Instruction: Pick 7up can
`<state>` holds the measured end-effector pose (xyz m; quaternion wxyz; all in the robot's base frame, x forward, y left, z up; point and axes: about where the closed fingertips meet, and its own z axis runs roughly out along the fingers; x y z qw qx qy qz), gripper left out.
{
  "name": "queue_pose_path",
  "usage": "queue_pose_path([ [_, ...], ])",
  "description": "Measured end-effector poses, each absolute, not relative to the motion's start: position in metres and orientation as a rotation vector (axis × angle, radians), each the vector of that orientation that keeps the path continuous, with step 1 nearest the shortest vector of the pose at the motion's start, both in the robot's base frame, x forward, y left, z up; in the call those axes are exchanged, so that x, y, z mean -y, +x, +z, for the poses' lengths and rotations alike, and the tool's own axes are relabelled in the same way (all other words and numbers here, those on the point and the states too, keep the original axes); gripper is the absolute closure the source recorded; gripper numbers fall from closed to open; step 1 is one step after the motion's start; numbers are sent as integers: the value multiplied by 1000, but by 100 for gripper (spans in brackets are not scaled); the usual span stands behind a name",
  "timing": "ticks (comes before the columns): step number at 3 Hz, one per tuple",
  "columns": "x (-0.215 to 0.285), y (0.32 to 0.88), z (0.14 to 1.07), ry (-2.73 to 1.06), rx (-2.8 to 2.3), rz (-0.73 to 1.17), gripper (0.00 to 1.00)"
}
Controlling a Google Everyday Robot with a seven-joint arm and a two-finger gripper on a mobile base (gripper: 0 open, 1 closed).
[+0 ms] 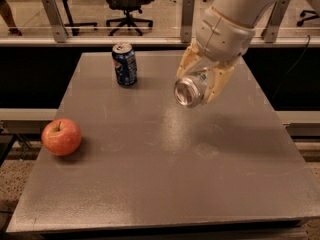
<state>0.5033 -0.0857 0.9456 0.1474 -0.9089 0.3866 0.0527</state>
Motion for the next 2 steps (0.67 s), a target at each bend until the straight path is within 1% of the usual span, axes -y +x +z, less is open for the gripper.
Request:
queue_pose_path([
  [1,76,510,984,-2540,-1087,130,100],
  [2,71,518,991,-2504,-1075,91,100],
])
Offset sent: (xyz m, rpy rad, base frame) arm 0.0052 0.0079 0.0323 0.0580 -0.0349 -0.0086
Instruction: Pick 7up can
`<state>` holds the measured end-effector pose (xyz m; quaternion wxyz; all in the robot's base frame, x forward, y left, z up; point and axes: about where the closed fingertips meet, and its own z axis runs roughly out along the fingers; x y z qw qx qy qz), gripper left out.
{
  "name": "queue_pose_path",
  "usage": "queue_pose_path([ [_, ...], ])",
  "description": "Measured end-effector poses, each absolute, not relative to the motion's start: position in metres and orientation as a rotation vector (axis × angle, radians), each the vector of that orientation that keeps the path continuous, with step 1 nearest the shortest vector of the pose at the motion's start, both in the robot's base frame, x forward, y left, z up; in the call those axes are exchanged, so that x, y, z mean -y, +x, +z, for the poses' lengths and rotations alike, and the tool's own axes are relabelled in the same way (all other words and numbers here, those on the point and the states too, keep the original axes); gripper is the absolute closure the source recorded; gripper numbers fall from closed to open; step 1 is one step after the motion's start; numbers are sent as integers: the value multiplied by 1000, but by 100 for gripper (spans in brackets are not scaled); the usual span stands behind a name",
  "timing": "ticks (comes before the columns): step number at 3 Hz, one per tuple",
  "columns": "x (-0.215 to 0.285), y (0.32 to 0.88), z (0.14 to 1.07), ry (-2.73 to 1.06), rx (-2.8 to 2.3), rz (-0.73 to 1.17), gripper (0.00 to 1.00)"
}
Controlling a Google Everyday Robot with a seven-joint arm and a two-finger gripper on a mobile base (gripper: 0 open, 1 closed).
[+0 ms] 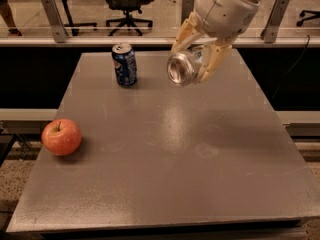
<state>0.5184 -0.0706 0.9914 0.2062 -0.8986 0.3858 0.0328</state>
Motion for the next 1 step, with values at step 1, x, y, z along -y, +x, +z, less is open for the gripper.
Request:
queue_pose_path([
  [1,66,525,993,-2482,-1069,68,100],
])
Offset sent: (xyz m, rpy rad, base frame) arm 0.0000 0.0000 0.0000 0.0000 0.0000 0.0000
